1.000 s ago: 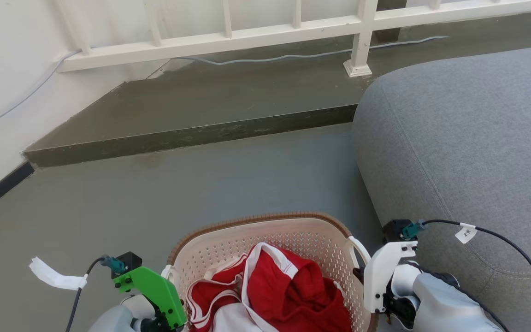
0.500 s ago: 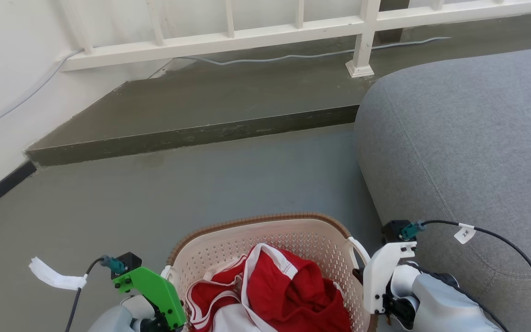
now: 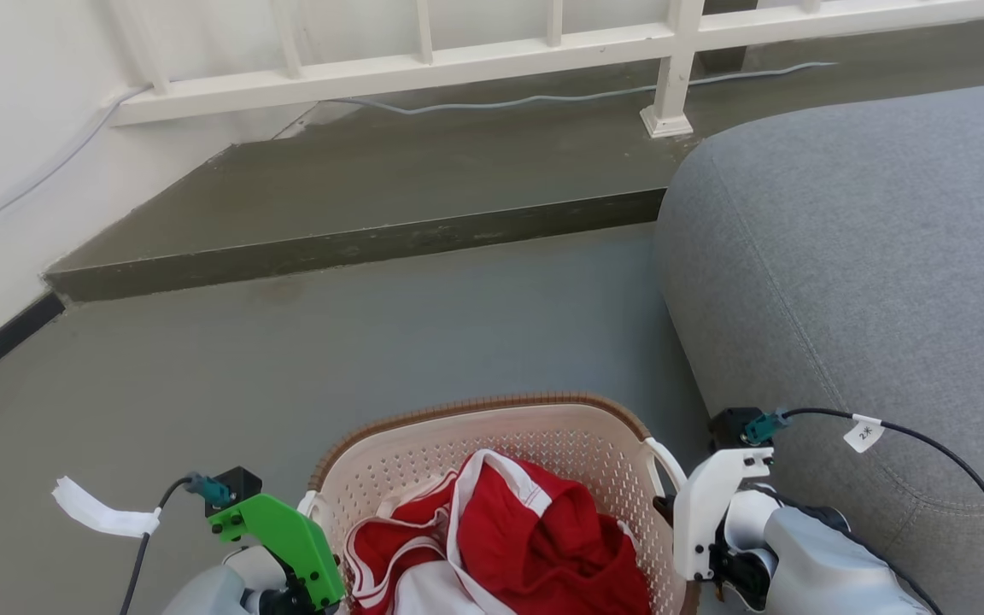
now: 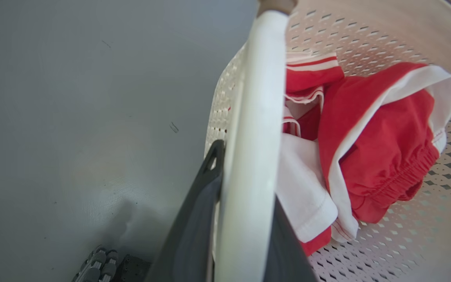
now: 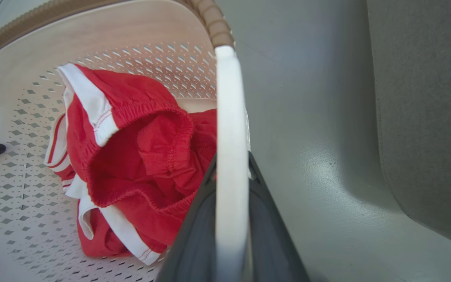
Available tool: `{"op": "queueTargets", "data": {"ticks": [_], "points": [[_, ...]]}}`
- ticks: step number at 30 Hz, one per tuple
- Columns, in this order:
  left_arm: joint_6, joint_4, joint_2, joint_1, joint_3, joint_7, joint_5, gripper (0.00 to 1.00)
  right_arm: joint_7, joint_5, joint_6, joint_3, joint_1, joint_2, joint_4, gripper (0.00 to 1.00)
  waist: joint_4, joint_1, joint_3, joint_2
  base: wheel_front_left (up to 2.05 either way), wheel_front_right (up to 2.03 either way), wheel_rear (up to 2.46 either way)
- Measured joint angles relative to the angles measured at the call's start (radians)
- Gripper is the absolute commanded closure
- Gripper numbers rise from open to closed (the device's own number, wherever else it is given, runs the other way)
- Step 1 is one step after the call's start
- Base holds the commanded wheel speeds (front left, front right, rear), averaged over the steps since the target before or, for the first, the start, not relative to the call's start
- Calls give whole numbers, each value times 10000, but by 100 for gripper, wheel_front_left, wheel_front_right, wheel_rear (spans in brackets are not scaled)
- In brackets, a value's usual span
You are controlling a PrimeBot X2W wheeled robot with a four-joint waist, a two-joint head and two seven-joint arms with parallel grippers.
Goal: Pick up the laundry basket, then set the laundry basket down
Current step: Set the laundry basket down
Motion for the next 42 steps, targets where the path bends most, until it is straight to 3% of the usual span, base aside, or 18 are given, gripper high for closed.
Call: {"op": "queueTargets", "data": {"ticks": [16, 42], "points": [[77, -284, 33, -210, -244, -307, 2, 100, -295, -42, -2, 77, -546, -25, 92, 100, 16, 0, 934, 0, 0, 0, 0], [491, -1074, 79, -2838, -410, -1881, 575, 100, -1760, -320, -184, -88, -3158, -531, -372, 100, 182, 2, 4440, 0, 0, 0, 0]]}}
